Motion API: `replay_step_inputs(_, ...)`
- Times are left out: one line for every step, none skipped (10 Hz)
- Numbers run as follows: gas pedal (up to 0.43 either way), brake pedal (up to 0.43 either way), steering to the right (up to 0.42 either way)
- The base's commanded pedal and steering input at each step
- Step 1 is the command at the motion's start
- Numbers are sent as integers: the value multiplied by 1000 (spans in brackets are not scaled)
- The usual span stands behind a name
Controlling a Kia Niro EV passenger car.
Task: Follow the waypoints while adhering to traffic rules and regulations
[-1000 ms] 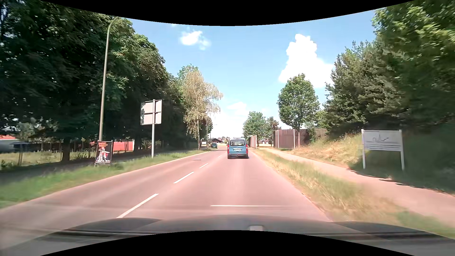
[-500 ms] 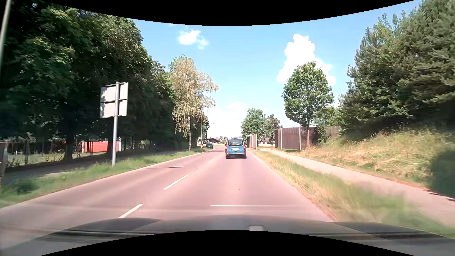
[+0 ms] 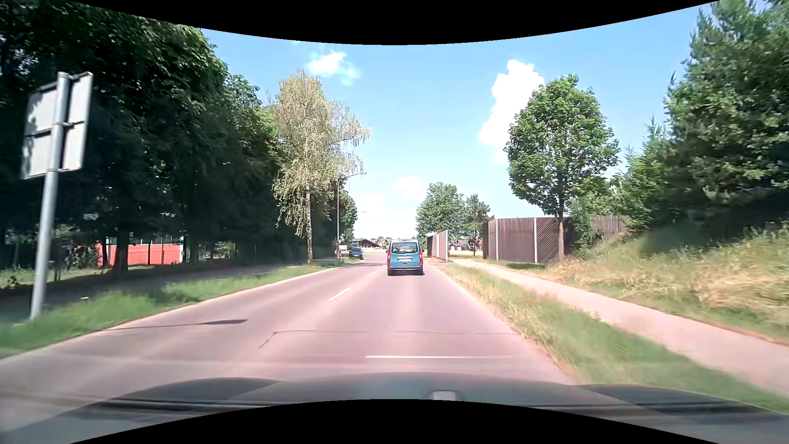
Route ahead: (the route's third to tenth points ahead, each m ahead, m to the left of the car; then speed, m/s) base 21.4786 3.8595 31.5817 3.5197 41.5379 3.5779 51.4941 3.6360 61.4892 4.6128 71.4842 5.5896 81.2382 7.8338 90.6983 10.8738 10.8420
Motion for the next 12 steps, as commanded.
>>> replay_step_inputs(169,0,4)
replay_step_inputs(169,0,3)
replay_step_inputs(169,0,2)
replay_step_inputs(169,0,-1)
replay_step_inputs(169,0,-1)
replay_step_inputs(169,0,-1)
replay_step_inputs(169,0,-1)
replay_step_inputs(157,0,-1)
replay_step_inputs(157,0,-1)
replay_step_inputs(157,0,-2)
replay_step_inputs(157,0,-2)
replay_step_inputs(157,0,-4)
